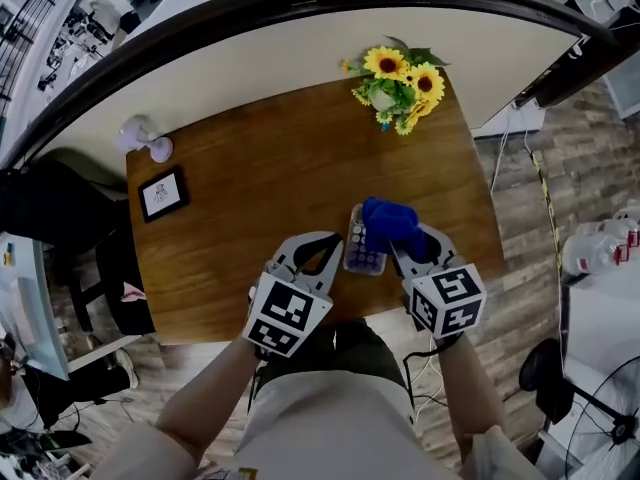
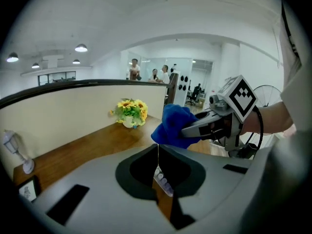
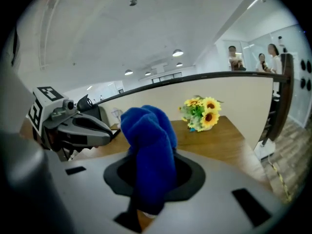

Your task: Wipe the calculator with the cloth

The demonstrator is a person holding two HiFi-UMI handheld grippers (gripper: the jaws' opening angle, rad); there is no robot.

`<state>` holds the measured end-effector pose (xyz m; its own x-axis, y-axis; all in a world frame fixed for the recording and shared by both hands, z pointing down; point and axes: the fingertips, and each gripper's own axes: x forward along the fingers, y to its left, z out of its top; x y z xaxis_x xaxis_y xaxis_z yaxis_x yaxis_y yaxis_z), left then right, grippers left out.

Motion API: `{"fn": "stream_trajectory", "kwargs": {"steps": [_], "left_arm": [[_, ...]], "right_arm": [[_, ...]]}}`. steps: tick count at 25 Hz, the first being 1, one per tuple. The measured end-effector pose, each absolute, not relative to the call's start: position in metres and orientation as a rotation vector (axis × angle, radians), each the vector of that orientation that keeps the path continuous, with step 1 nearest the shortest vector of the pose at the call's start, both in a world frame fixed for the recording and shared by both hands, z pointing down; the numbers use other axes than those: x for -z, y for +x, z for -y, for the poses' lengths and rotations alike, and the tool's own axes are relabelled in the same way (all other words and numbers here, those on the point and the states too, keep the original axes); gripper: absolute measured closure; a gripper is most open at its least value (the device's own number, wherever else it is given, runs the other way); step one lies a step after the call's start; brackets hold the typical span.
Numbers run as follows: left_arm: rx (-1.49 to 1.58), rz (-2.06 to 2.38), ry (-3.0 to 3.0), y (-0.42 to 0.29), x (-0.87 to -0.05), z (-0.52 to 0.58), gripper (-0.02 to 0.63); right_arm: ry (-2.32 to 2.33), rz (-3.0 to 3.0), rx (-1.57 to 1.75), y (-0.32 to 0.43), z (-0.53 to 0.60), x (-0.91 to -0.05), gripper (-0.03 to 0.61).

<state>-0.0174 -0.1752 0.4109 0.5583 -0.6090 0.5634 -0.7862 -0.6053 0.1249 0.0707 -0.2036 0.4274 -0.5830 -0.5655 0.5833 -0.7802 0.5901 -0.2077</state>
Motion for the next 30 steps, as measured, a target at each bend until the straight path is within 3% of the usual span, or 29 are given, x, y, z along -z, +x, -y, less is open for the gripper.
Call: {"fn": "stream_trajectory", "kwargs": {"steps": [16, 30], "left_arm": [[-0.734, 0.948, 2.250, 0.009, -0.567, 0.178, 0.604], [-0.686, 0.910, 2.150, 0.018, -0.594, 0.170, 0.604]], "right_arm": [[1.002, 2.261, -0.691, 0.049, 0.230, -0.552, 0.483], [0.874, 2.235, -0.534, 0.042, 0.228, -0.570, 0.480]]}}
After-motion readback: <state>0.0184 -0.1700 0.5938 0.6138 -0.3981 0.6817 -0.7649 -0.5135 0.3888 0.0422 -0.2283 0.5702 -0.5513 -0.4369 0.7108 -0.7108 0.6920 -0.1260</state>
